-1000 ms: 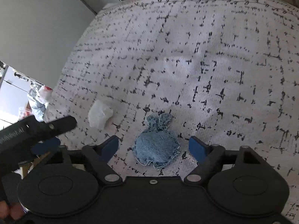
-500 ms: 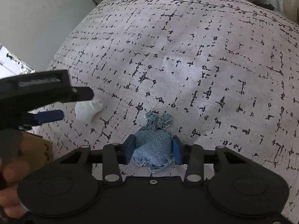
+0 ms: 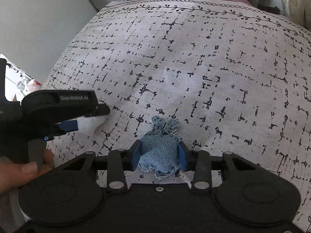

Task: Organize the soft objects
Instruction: 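Grasp the denim bunny with the right tool while the left grasps the white cotton ball, then carry the cotton ball and denim bunny in both tools over the cardboard box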

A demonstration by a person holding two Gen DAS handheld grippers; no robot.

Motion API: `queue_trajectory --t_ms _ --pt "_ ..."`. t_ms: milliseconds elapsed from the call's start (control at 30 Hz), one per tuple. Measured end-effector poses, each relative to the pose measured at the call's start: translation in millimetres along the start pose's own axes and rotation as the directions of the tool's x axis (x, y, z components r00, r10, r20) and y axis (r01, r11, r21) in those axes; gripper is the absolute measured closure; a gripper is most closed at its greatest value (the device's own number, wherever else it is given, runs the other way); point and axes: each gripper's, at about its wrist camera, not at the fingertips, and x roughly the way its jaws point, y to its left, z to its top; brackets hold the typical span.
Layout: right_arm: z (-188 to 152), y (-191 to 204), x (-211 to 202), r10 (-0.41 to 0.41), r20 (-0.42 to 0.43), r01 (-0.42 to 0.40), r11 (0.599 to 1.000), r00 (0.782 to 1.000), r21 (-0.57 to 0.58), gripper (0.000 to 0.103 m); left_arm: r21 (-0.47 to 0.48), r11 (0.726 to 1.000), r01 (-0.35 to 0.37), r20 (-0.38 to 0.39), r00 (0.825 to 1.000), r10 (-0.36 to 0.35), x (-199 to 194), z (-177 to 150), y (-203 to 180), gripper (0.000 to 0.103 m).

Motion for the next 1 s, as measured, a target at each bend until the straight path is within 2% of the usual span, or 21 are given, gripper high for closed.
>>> queue_trajectory --t_ms 367,1000 --pt "-1 -3 -18 0.042 0.045 -0.044 0.998 0.998 0.036 0.064 0.027 0.999 0.023 0.07 0.997 -0.025 -45 -11 -6 0.054" --pt "-18 -2 -74 0.112 0.176 -0.119 0.992 0.978 0.029 0.064 0.015 1.0 0.016 0.194 0.981 -0.018 -141 -49 18 0.054"
